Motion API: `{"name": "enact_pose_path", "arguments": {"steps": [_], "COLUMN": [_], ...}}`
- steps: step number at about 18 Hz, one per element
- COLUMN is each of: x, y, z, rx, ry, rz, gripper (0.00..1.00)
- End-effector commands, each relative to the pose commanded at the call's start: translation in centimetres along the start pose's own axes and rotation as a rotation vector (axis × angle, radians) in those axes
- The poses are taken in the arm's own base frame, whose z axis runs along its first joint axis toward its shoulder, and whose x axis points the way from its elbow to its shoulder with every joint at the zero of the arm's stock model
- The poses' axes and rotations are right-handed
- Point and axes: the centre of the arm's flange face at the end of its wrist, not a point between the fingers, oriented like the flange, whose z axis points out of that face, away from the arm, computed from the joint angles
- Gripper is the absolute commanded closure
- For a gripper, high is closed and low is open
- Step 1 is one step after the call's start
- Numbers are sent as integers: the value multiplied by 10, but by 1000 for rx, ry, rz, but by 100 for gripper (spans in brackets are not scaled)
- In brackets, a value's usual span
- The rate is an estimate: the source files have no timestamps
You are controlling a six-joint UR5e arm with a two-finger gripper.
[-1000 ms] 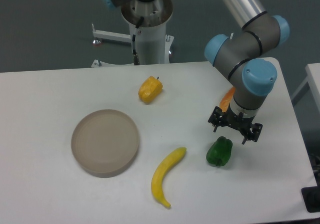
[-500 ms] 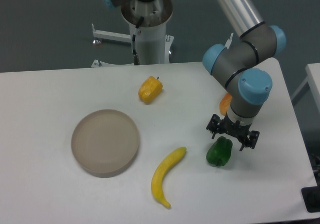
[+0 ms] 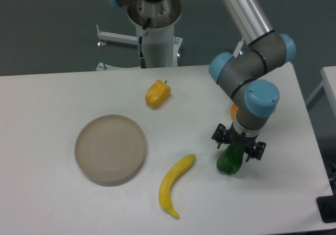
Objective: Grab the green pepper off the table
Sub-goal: 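Lower the gripper around the green pepper and close on it, then lift the green pepper up off the table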
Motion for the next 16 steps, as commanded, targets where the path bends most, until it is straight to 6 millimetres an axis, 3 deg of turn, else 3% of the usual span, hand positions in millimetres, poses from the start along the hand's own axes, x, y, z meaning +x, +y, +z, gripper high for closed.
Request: {"name": "enact_pose_path", "arguments": {"steps": [1, 2, 3, 4, 8, 13, 16], "x": [0, 0, 1, 2, 4, 16, 33], "y": [-1, -1, 0, -1, -2, 0, 8], "z": [-1, 0, 3, 3, -14, -60, -103], "rx": [4, 6, 3, 5, 22, 37, 25], "ry": [-6, -9, -5, -5, -20, -31, -21], "rz": [1, -1, 0, 4, 5, 16, 18], "gripper": [3, 12, 24, 45, 86, 87, 87]}}
